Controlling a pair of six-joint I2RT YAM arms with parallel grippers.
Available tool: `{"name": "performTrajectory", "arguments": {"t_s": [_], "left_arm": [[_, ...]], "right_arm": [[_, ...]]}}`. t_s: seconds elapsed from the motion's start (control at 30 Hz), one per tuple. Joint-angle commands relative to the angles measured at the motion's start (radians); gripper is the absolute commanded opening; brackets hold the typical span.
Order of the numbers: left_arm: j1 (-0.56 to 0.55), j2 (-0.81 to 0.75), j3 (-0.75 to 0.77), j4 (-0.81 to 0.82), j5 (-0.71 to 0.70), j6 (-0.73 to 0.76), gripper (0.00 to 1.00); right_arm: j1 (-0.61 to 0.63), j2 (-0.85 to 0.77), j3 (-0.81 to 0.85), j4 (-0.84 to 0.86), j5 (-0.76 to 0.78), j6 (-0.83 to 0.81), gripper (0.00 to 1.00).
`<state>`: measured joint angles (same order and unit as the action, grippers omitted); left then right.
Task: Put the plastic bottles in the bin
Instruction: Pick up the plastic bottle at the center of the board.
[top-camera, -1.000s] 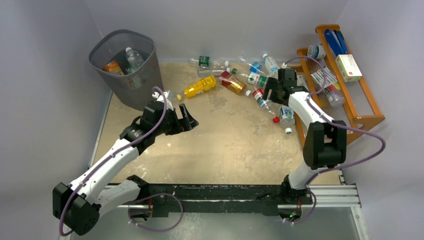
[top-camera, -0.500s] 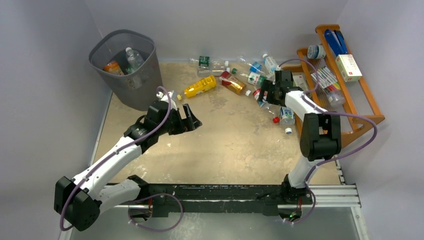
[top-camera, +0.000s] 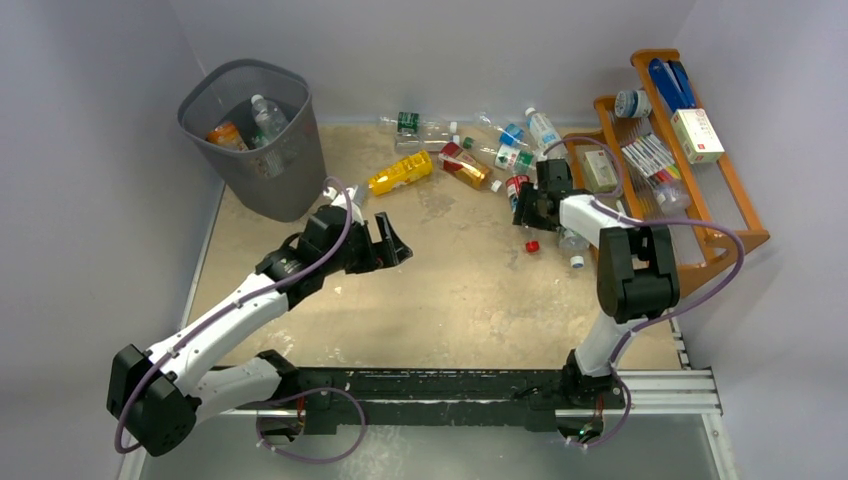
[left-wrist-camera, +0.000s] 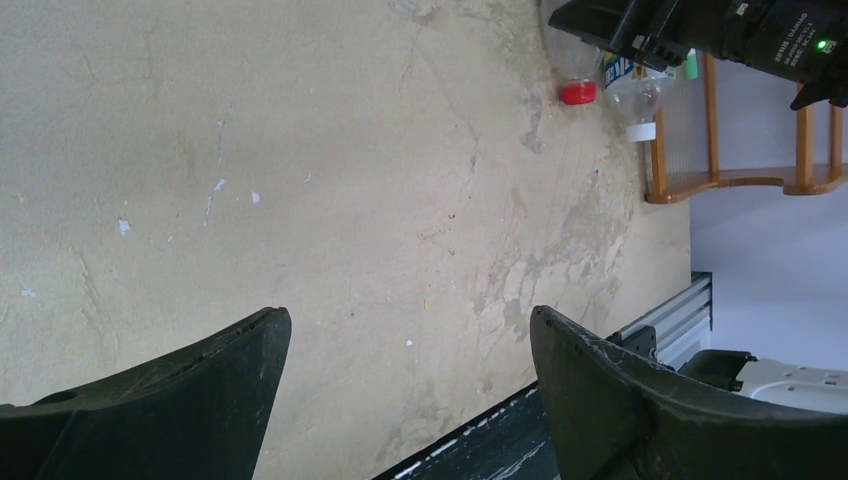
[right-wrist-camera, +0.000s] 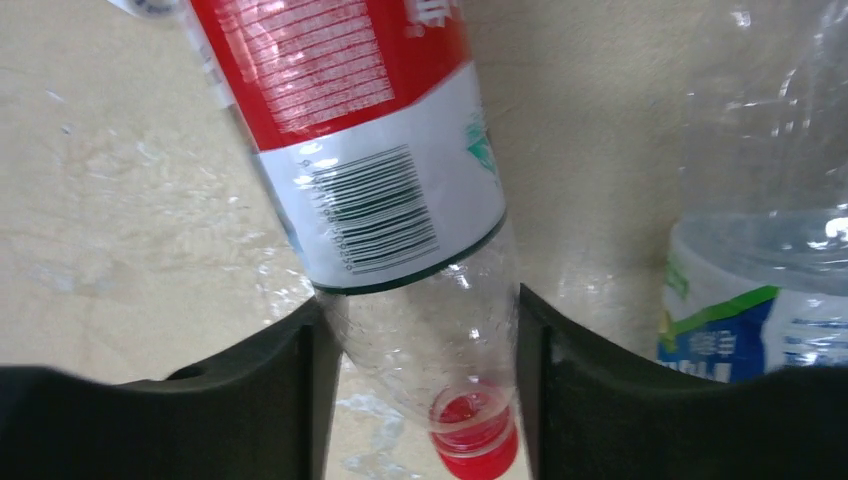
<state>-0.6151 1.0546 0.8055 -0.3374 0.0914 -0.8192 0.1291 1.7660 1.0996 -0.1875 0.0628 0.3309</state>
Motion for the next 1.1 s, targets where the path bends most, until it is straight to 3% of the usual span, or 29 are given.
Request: {"name": "performTrajectory", "arguments": {"t_s": [0.0,0.07,0.37,0.7,1.07], "left_arm": [[-0.039,-0.006,0.030,0.042,-0.047,-0.028,0.89],[-0.059,-0.005,0.034,0.043,-0.062,-0.038,0.89],[-0.136,-0.021,0.048,0.055,-0.103,-0.100,0.89],[-0.144,-0.078,0.088,0.030,-0.116,-0.130,0.89],[-0.152,-0.159,-0.032,0.373,-0.010,-0.281,0.89]], "right_arm": [[0.020,-0.053,-0.017,0.035,0.004,0.018,0.48],[0.026,-0.088,-0.035,0.032,-0.004,0.025,0.41],[0.040,-0.495,-0.094,-0.087,-0.126,0.019,0.41],[0.040,-0.862,-0.124,-0.295,-0.456,0.010,0.42],[0.040,-0.964,-0.170,-0.266,-0.778,0.078,0.42]]}}
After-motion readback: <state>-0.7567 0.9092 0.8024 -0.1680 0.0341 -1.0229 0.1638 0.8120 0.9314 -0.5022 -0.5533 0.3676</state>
